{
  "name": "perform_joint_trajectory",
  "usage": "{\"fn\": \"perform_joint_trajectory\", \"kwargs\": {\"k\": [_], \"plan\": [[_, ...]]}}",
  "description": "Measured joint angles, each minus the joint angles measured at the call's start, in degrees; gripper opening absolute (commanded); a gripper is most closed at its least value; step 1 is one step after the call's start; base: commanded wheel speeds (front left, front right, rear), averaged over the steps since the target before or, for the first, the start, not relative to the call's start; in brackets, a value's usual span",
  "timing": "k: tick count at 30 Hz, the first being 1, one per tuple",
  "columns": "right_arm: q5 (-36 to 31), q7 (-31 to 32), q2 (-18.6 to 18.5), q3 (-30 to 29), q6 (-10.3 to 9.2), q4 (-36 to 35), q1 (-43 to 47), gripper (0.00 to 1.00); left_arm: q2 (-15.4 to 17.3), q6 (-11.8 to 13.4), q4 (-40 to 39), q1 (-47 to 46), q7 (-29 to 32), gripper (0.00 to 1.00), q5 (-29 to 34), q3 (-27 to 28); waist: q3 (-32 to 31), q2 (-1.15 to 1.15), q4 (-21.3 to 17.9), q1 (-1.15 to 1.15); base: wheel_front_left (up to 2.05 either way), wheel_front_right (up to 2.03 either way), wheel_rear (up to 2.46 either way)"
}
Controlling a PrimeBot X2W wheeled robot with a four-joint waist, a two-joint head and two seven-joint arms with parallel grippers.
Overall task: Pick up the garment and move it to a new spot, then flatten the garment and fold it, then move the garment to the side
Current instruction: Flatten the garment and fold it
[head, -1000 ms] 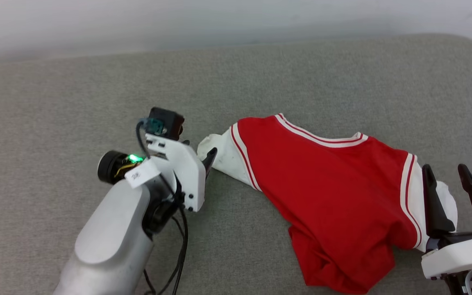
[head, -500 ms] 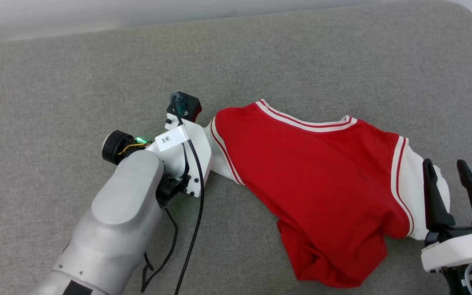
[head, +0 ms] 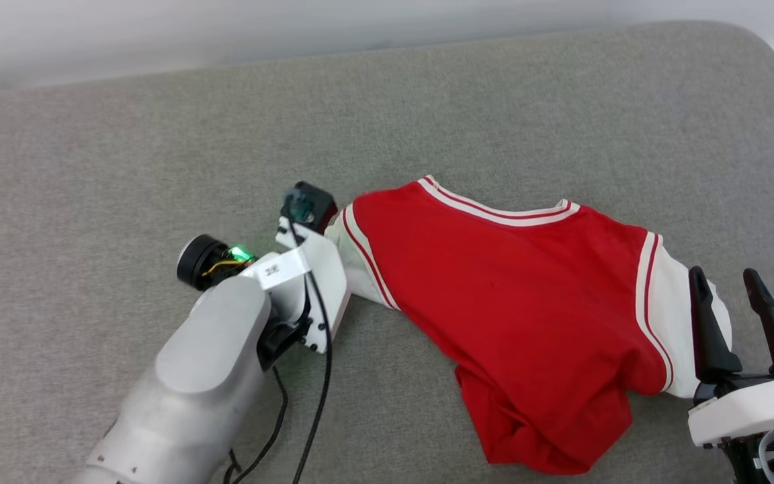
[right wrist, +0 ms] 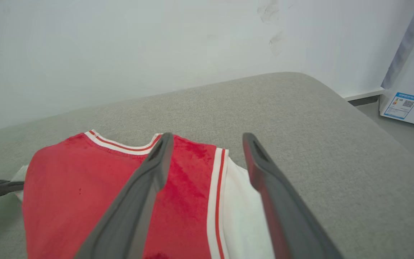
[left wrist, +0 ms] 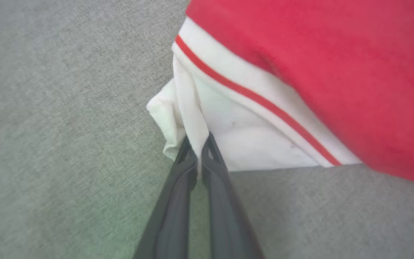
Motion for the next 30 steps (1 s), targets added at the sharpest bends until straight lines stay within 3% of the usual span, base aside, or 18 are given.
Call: {"fn": "perform_joint_trajectory", "kwargs": {"k": [7,17,23,30], "plan": [[1.8,2.9,0.0,-1.6,-0.01,1.9,0.3,1.00,3.1,0.6,-5.6,6.0,-2.8,0.00,-2.4,1.8,-3.1,0.00,2.0,0.00,0.00,0.00,0.00],[3.2,10.2,-0.1,-6.3,-0.01,6.1,0.5,1.00,9.0,4.8,-19.2,16.3,-3.7,0.00,-4.7,5.4,-7.0,0.00,4.5,0.00,0.00,0.00,0.00],[6.7,20.7,-6.0,-10.9,-0.01,14.4,-2.7,1.00,11.3,7.1,-28.6,20.3,-1.7,0.00,-5.4,5.9,-6.9,0.00,5.6,-0.01,0.00,0.00,0.00],[10.3,30.5,-12.0,-9.7,-0.01,23.1,-11.3,1.00,12.1,8.3,-34.6,20.6,-0.4,0.00,-5.3,6.3,-3.8,0.00,6.4,0.00,0.00,0.00,0.00]]}}
